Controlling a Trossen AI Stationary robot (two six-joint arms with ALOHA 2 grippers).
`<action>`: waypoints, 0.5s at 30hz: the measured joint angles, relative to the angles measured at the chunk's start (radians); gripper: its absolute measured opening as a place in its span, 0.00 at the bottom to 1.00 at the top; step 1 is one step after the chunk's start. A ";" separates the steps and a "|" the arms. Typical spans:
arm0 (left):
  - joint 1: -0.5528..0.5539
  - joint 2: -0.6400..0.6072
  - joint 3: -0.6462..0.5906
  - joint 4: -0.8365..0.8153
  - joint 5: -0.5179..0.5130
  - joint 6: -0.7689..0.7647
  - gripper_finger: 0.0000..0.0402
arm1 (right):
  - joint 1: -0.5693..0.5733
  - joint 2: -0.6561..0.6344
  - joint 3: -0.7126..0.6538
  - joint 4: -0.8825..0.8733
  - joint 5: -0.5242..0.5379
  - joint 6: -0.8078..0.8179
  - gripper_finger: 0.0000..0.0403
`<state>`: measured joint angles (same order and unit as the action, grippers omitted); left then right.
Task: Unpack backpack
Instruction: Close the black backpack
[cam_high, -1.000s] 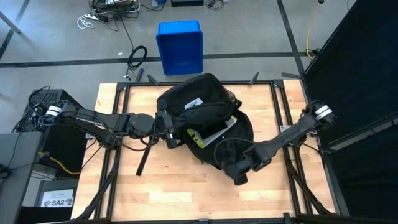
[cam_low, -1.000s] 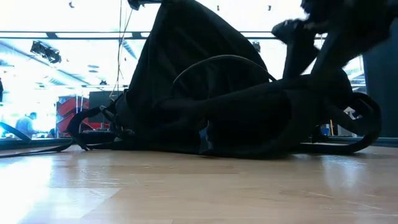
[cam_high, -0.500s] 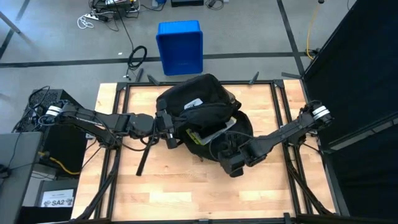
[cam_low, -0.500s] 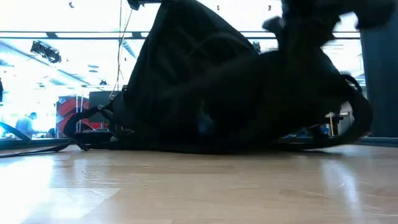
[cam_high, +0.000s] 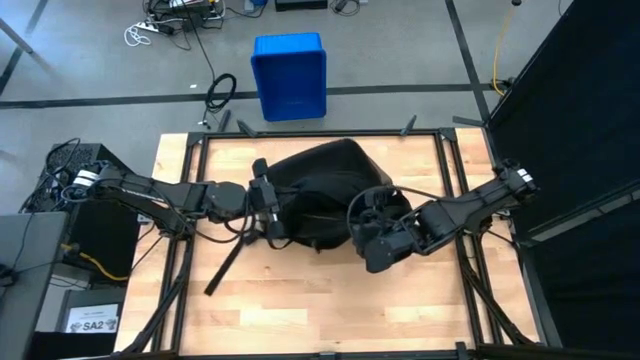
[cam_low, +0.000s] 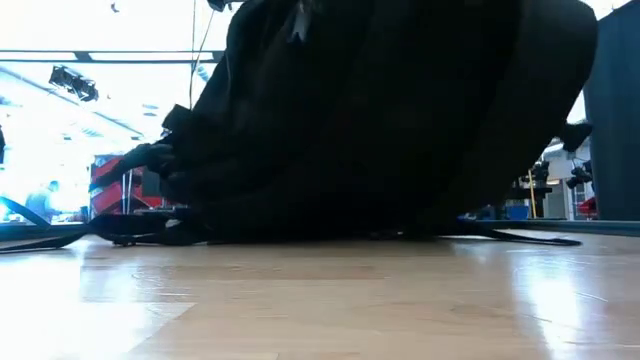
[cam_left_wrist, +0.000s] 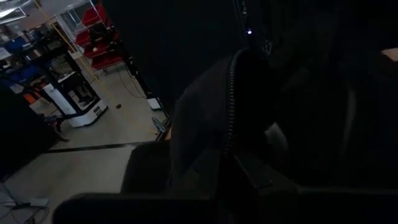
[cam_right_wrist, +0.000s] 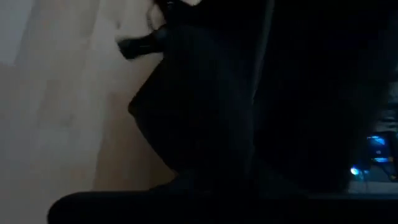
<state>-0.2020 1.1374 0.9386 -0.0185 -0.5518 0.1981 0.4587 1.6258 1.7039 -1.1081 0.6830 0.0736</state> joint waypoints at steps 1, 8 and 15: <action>0.000 0.000 0.000 -0.004 0.000 0.003 0.00 | 0.000 -0.003 0.000 0.018 -0.002 0.000 0.00; -0.001 -0.063 0.000 -0.040 -0.079 0.057 0.00 | -0.028 0.020 -0.008 0.110 -0.138 0.031 0.00; -0.009 -0.123 0.000 -0.133 -0.055 0.043 0.00 | -0.050 0.133 -0.155 0.466 -0.424 -0.004 0.00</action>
<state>-0.2114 1.0147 0.9386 -0.1517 -0.6067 0.2408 0.4091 1.7590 1.5493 -0.6420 0.2594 0.0698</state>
